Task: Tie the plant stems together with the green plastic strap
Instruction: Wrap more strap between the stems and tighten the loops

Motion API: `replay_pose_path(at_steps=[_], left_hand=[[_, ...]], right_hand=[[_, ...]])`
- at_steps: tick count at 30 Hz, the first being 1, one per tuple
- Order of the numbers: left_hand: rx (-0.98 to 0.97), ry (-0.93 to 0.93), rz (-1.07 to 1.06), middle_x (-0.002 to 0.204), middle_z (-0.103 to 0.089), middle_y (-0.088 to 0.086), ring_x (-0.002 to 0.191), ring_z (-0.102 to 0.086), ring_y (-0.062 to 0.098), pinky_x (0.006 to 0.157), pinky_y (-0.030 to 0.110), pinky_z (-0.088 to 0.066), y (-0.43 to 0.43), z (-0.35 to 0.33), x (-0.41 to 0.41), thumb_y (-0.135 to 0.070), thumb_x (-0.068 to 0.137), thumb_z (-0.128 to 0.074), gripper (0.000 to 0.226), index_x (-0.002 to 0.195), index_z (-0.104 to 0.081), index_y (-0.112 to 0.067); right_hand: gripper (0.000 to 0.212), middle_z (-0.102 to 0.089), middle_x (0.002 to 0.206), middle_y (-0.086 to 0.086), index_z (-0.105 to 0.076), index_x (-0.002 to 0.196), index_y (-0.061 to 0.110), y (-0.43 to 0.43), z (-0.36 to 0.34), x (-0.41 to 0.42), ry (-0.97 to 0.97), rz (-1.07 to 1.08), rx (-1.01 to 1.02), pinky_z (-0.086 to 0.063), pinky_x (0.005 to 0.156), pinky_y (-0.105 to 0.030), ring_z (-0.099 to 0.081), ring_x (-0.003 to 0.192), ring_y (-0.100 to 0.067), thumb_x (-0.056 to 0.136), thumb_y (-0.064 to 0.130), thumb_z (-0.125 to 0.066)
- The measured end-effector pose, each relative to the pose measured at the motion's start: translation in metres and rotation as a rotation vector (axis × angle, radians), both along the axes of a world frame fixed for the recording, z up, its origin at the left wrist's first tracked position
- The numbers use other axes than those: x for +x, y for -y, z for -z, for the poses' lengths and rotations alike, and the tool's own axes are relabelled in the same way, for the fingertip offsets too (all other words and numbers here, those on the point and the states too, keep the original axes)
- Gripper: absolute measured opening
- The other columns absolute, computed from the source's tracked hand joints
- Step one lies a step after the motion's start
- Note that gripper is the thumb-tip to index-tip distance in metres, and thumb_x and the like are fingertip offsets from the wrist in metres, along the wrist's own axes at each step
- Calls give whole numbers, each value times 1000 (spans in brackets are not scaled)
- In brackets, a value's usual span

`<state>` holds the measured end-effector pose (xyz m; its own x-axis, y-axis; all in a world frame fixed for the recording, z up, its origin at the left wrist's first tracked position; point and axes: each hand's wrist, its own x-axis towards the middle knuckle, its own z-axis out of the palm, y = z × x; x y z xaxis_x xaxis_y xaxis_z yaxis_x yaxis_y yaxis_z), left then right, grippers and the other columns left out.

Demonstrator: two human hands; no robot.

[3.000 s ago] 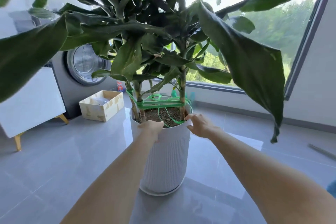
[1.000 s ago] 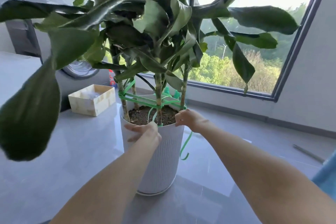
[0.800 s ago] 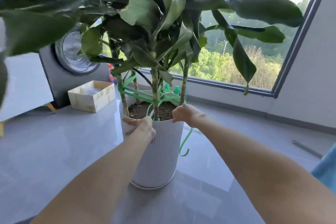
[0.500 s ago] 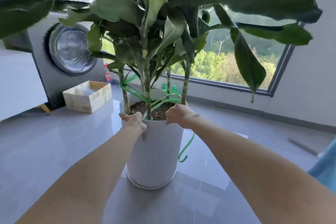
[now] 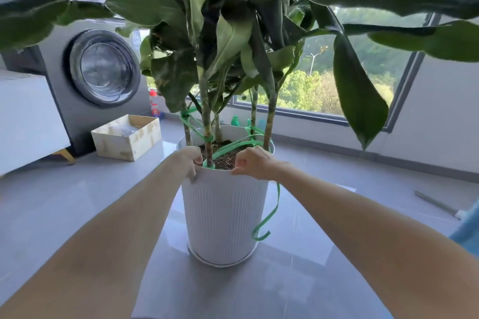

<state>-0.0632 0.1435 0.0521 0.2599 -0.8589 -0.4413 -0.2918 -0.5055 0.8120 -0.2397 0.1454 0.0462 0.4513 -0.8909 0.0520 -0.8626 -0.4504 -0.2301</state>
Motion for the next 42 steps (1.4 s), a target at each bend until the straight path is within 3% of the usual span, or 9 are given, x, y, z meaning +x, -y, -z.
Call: replay_pose_path(at_steps=[3, 8, 12, 18, 22, 30, 34, 38, 42], left_hand=[[-64, 180, 135, 149, -27, 6, 129, -38, 27, 111, 35, -27, 0, -1, -1, -6, 100, -34, 40, 139, -33, 1], [-55, 432, 164, 152, -19, 20, 138, -22, 35, 110, 42, -31, -9, 7, -9, -16, 96, -37, 51, 143, -27, -1], [-46, 639, 284, 155, -10, 21, 143, -3, 39, 116, 47, -14, -19, 12, -16, -22, 96, -39, 52, 143, -29, -2], [-241, 484, 182, 110, -57, 19, 105, -53, 29, 81, 37, -45, -17, 8, -5, -27, 92, -56, 40, 117, -54, 4], [-291, 437, 151, 112, -62, 17, 112, -53, 28, 92, 38, -45, -13, 11, 9, -34, 86, -66, 34, 103, -65, -5], [-303, 0, -22, 85, -58, 7, 80, -55, 16, 73, 23, -50, -17, 0, 17, -9, 81, -72, 12, 81, -60, -9], [-265, -316, -55, 75, -60, 11, 54, -63, 16, 47, 22, -53, -18, -5, 12, 7, 89, -55, 13, 80, -51, -1], [-266, -439, -123, 80, -62, 13, 64, -64, 19, 57, 32, -58, -15, -3, 19, 7, 93, -46, 11, 102, -49, 3], [-265, -455, -153, 77, -60, 14, 62, -63, 21, 46, 27, -54, -15, -3, 22, 8, 93, -45, 11, 101, -50, 3]], right_hand=[[34, -67, 89, -6, -68, 83, 12, 6, 5, -11, -41, 46, 5, -50, 80, -38, -58, 89, -23, 86, 46, -63], [15, -72, 95, -3, -74, 96, 14, 2, -6, -27, 133, 19, -5, -51, 82, -32, -64, 87, -17, 90, 23, -63], [19, -72, 79, -4, -73, 83, 13, 0, -17, -19, 390, 82, -69, -44, 55, -23, -52, 53, -7, 93, 15, -57], [25, -49, 52, 8, -65, 71, 9, -4, -33, -5, 783, 243, -60, -27, 44, -20, -34, 45, -8, 91, 14, -51], [44, -34, 36, 12, -37, 47, 17, -3, -33, -7, 810, 265, -50, -26, 50, -23, -26, 42, -9, 87, 21, -53], [27, -58, 61, 4, -56, 55, 19, -4, -7, -14, -69, 145, 170, -50, 63, -27, -54, 61, -12, 80, 25, -66], [27, -61, 70, 4, -53, 56, 22, -1, -7, -6, -35, 143, 20, -47, 62, -29, -56, 69, -14, 78, 29, -69], [11, -63, 89, 6, -60, 73, 29, 4, -11, 3, 118, 100, 15, -52, 75, -30, -59, 86, -14, 78, 20, -64], [13, -64, 98, 0, -66, 92, 17, 11, -8, 14, 325, 121, 56, -49, 81, -27, -59, 93, -17, 86, 11, -56]])
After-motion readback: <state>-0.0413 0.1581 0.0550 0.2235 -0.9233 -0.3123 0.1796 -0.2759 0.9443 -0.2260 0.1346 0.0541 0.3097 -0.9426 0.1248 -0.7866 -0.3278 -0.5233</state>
